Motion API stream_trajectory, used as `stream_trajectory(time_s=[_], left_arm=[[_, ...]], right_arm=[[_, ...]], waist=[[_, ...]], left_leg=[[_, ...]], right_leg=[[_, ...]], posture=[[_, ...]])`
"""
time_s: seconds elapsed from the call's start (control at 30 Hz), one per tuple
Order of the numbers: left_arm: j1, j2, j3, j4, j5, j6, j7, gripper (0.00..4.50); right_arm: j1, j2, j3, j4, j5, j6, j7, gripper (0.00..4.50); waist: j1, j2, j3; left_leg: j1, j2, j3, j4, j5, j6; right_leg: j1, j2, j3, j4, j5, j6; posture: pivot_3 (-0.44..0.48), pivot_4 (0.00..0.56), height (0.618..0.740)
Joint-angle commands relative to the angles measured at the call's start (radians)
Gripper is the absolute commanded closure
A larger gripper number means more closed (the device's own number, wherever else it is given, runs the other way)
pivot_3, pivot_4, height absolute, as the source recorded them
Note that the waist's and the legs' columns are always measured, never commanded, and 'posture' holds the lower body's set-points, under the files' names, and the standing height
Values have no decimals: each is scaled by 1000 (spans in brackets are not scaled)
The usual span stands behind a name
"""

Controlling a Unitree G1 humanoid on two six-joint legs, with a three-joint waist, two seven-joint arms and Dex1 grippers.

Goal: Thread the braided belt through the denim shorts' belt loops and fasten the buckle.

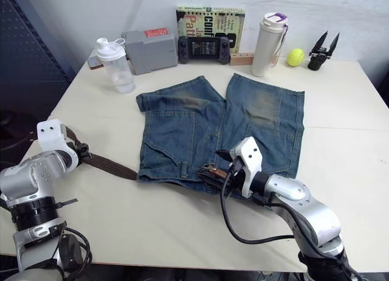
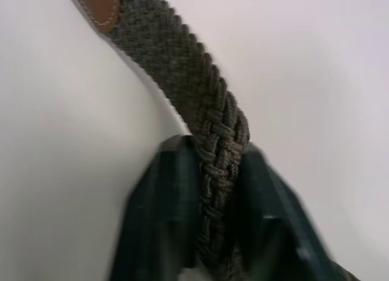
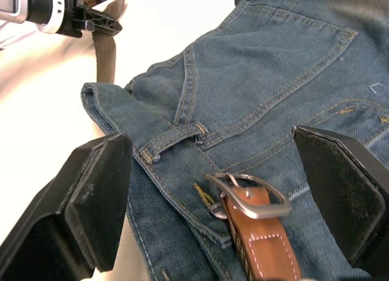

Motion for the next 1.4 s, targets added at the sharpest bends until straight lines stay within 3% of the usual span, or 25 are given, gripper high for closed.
stream_trajectory(time_s=[0.03,0.17,0.37,0.43,0.53,0.63,0.8,0.97,1.23,1.33,1.4], left_arm=[[25,-55,14,26,-36,-5,-11,4428],[38,-93,8,-26,-71,-242,-82,4428],[136,-62,-139,-214,-102,-571,-300,4428],[168,-11,-228,-276,-44,-700,-360,4428],[223,139,-408,-328,113,-997,-493,4428],[250,231,-507,-343,143,-1170,-619,4428],[264,300,-570,-331,79,-1219,-794,4428],[216,314,-591,-293,49,-1250,-865,4428],[203,292,-589,-277,59,-1277,-865,4428],[200,289,-593,-262,80,-1303,-861,4428],[197,286,-594,-252,91,-1314,-854,4428]], right_arm=[[-16,-2,-11,-13,13,-12,3,0],[-17,-3,-15,-10,11,-7,-3,0],[-17,-15,-41,0,8,-7,-9,0],[-25,-17,-48,6,5,-9,-14,0],[-52,-26,-39,20,-55,-52,-34,0],[-91,-90,40,36,-235,-198,-28,0],[-164,-188,231,62,-600,-545,-22,0],[-168,-194,296,81,-712,-699,-13,0],[-148,-180,318,126,-806,-745,-11,0],[-139,-161,312,133,-819,-751,-1,796],[-134,-151,310,127,-818,-753,14,1797]], waist=[[0,1,0],[6,2,0],[-2,-1,2],[-4,0,2],[-8,2,3],[-9,6,5],[-14,9,7],[-19,9,7],[-22,9,8],[-23,9,8],[-24,9,8]], left_leg=[[0,0,0,0,0,0],[0,0,-3,0,0,0],[-4,0,-6,1,0,0],[-4,0,-6,0,0,0],[-3,0,-4,-1,0,0],[-3,0,-2,-1,0,0],[-3,2,-1,-2,0,0],[-3,2,0,-3,0,0],[-4,2,-2,-1,0,0],[-4,2,-2,-1,0,0],[-4,2,-2,-1,0,0]], right_leg=[[0,0,0,0,0,0],[2,0,0,-1,0,0],[2,1,-1,-6,0,0],[2,1,-2,-7,0,0],[2,2,-1,-7,0,0],[1,1,-1,-9,0,0],[0,2,-1,-9,0,0],[-1,2,-1,-9,0,0],[0,2,-2,-8,0,0],[0,2,-2,-8,0,0],[0,2,-2,-8,0,0]], posture=[[0,150,731],[0,150,731],[0,150,731],[0,150,731],[0,150,731],[0,150,731],[0,150,731],[0,150,731],[0,150,731],[0,150,731],[0,150,731]])
